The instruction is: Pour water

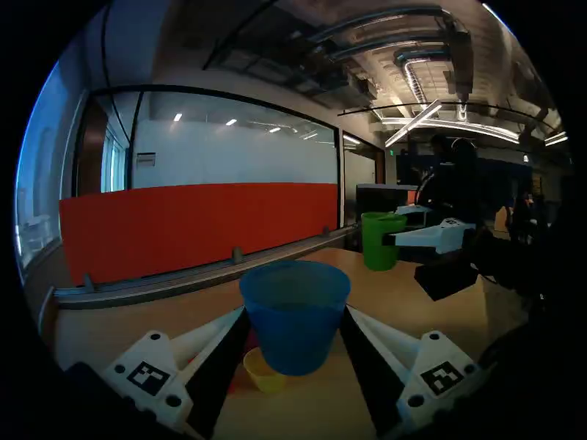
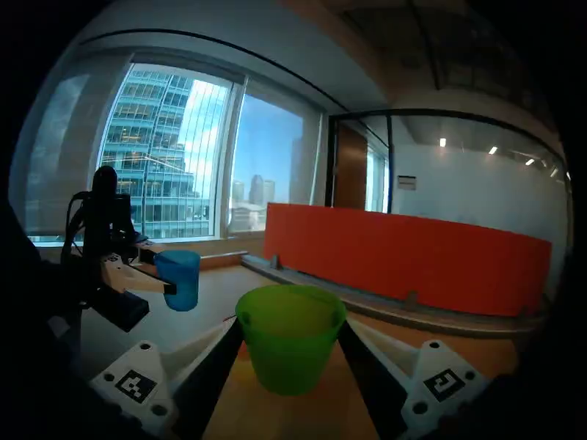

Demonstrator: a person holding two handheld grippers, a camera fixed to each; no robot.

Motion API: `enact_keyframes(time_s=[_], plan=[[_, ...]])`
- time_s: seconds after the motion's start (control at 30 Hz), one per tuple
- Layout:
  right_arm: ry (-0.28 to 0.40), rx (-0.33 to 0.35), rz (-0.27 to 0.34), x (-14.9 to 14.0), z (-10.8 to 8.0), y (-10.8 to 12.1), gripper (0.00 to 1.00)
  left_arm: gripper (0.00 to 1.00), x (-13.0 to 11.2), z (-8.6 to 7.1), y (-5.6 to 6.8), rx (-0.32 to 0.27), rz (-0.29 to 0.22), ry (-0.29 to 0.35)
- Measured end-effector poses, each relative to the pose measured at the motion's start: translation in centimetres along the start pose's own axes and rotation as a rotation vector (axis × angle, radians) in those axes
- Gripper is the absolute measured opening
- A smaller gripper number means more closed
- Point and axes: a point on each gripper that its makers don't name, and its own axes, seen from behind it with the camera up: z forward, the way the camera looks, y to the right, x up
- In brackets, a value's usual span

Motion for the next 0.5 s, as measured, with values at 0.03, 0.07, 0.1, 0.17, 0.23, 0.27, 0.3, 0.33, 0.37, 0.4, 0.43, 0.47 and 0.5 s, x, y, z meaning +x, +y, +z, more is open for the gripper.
enact_keyframes(time_s=[0.03, 0.07, 0.1, 0.17, 0.23, 0.27, 0.3, 0.33, 0.37, 0.4, 0.43, 0.47, 0.5], plan=[[0.0, 0.002, -0.002, 0.1, 0.0, -0.1, 0.91, 0.81, 0.0, 0.0, 0.1, -0.002, 0.003, -0.002], [0.0, 0.005, -0.004, 0.1, 0.0, -0.1, 0.91, 0.81, -0.1, 0.0, 0.2, -0.004, 0.005, -0.004], [0.001, 0.008, -0.007, 0.2, -0.1, -0.2, 0.91, 0.81, -0.1, 0.0, 0.4, -0.007, 0.007, -0.005], [0.002, 0.013, -0.013, 0.4, -0.1, -0.4, 0.9, 0.81, -0.2, 0.0, 0.6, -0.011, 0.01, -0.006], [0.004, 0.018, -0.021, 0.7, -0.1, -0.5, 0.9, 0.81, -0.2, 0.0, 1.0, -0.018, 0.012, -0.007], [0.005, 0.02, -0.025, 0.9, -0.1, -0.5, 0.9, 0.81, -0.3, 0.0, 1.1, -0.021, 0.012, -0.008], [0.006, 0.022, -0.031, 1.0, 0.0, -0.5, 0.91, 0.81, -0.3, 0.0, 1.2, -0.023, 0.013, -0.009], [0.006, 0.023, -0.037, 1.1, 0.0, -0.6, 0.9, 0.81, -0.4, 0.0, 1.3, -0.025, 0.014, -0.01], [0.007, 0.024, -0.043, 1.3, 0.0, -0.6, 0.9, 0.81, -0.4, 0.0, 1.4, -0.026, 0.015, -0.011], [0.008, 0.027, -0.051, 1.4, 0.0, -0.6, 0.9, 0.81, -0.4, 0.0, 1.5, -0.027, 0.017, -0.012], [0.01, 0.029, -0.059, 1.6, 0.1, -0.7, 0.9, 0.81, -0.4, 0.0, 1.5, -0.028, 0.018, -0.012], [0.012, 0.032, -0.068, 1.8, 0.1, -0.7, 0.9, 0.81, -0.4, 0.1, 1.6, -0.029, 0.018, -0.013], [0.013, 0.035, -0.079, 2.0, 0.2, -0.8, 0.9, 0.81, -0.5, 0.1, 1.7, -0.03, 0.019, -0.014]])
